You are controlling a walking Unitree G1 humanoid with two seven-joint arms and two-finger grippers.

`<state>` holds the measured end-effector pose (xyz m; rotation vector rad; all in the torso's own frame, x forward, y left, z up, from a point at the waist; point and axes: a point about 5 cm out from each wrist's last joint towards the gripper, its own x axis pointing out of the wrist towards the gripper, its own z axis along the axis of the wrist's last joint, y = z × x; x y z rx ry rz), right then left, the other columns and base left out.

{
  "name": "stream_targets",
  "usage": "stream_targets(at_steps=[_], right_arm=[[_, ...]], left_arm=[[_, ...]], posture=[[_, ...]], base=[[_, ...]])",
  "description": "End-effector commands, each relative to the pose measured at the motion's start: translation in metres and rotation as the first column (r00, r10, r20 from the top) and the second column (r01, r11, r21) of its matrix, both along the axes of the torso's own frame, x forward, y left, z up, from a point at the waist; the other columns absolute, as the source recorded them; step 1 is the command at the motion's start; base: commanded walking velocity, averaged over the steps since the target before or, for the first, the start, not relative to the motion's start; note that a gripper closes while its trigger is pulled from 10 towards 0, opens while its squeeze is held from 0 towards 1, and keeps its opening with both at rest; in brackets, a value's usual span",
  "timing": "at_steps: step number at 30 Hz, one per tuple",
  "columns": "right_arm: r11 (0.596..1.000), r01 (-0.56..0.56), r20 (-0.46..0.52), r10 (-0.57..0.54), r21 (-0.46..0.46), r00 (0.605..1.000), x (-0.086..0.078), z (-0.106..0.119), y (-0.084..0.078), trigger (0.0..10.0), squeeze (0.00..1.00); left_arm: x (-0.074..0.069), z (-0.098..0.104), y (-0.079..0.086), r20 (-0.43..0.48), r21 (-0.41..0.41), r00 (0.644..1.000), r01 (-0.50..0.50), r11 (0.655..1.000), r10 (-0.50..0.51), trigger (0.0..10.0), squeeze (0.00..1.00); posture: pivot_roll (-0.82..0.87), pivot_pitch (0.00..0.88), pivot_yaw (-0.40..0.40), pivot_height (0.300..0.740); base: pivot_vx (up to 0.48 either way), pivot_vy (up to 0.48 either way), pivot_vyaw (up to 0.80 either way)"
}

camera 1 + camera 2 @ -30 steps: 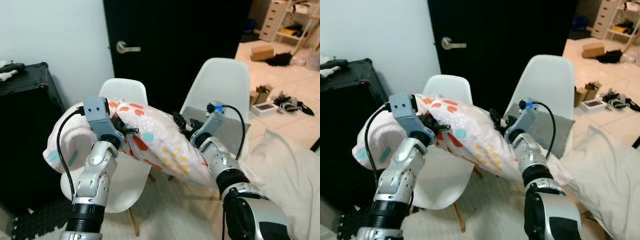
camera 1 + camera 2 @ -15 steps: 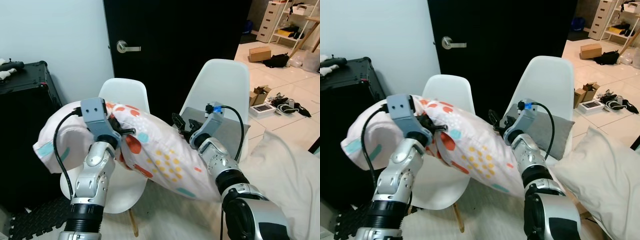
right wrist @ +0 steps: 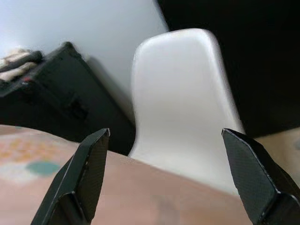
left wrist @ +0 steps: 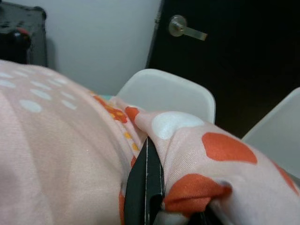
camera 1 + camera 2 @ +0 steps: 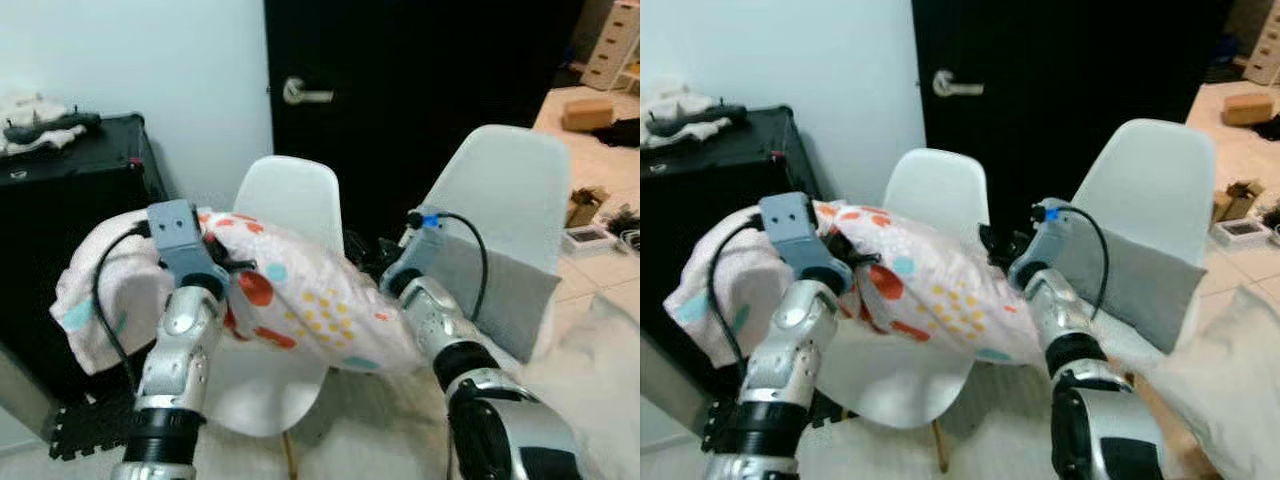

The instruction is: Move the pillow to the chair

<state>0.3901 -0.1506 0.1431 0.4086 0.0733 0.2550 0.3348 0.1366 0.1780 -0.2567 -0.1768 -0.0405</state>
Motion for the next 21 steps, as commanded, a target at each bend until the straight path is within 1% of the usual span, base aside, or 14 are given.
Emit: stream_targets(at_steps=[1,8,12,13,14,15,17,18,20,21], right_arm=[[1.000,-0.020,-0.022,0.021,0.012,1.000,-0.001,-0.005,0.010,10.0,0.00],[1.000,-0.017,-0.025,0.017,0.011,1.000,-0.002,-0.006,0.010,10.0,0.00],[1.000,-0.008,-0.036,0.008,0.011,0.999,-0.001,-0.007,0.010,10.0,0.00],[1.000,-0.001,-0.038,0.001,0.013,0.999,-0.001,-0.006,0.010,10.0,0.00],[1.000,-0.001,-0.049,0.000,-0.010,0.999,-0.001,-0.007,0.010,10.0,0.00],[1.000,-0.001,-0.049,0.000,-0.010,0.999,-0.001,-0.007,0.010,10.0,0.00],[1.000,0.009,-0.077,-0.011,-0.025,0.997,-0.001,-0.010,0.008,10.0,0.00],[1.000,0.013,-0.084,-0.015,-0.027,0.996,-0.001,-0.011,0.007,10.0,0.00],[1.000,0.019,-0.068,-0.020,-0.014,0.997,-0.001,-0.010,0.006,10.0,0.00],[1.000,0.024,-0.061,-0.025,-0.018,0.998,-0.001,-0.009,0.005,10.0,0.00]], left_arm=[[-0.001,0.017,0.006,0.089,0.009,0.996,-0.027,1.000,0.026,10.0,0.00],[-0.001,0.015,0.005,0.084,0.011,0.996,-0.024,1.000,0.023,10.0,0.00],[-0.001,0.013,0.003,0.078,0.010,0.997,-0.006,1.000,0.006,10.0,0.00],[-0.001,0.013,0.000,0.081,0.007,0.997,0.014,1.000,-0.015,10.0,0.00],[-0.001,0.013,-0.006,0.085,-0.007,0.993,0.076,0.997,-0.075,10.0,0.00],[-0.001,0.013,-0.006,0.085,-0.007,0.993,0.076,0.997,-0.075,10.0,0.00],[-0.005,0.011,-0.022,0.101,-0.036,0.970,0.226,0.974,-0.221,10.0,0.00],[-0.007,0.009,-0.027,0.101,-0.035,0.960,0.264,0.964,-0.260,10.0,0.00],[-0.008,0.000,-0.031,0.067,-0.029,0.955,0.291,0.956,-0.288,10.0,0.00],[-0.008,-0.005,-0.030,0.045,-0.026,0.960,0.278,0.960,-0.277,10.0,0.00]], posture=[[-0.12,0.000,0.003,0.720],[-0.12,0.000,0.001,0.720],[-0.12,0.000,0.003,0.720],[-0.12,0.000,0.002,0.720],[-0.12,0.000,0.003,0.720],[-0.12,0.000,0.003,0.720],[-0.12,0.000,0.005,0.720],[-0.12,0.000,0.006,0.720],[-0.12,0.000,0.009,0.720],[-0.12,0.000,0.009,0.720]], base=[[0.322,0.000,0.00],[0.326,0.000,0.00],[0.326,0.000,0.00],[0.330,0.000,0.00],[0.247,0.000,-0.66],[0.247,0.000,-0.66],[0.000,0.000,-0.66],[0.000,0.000,-0.66],[0.000,0.000,-0.65],[0.000,0.000,0.00]])
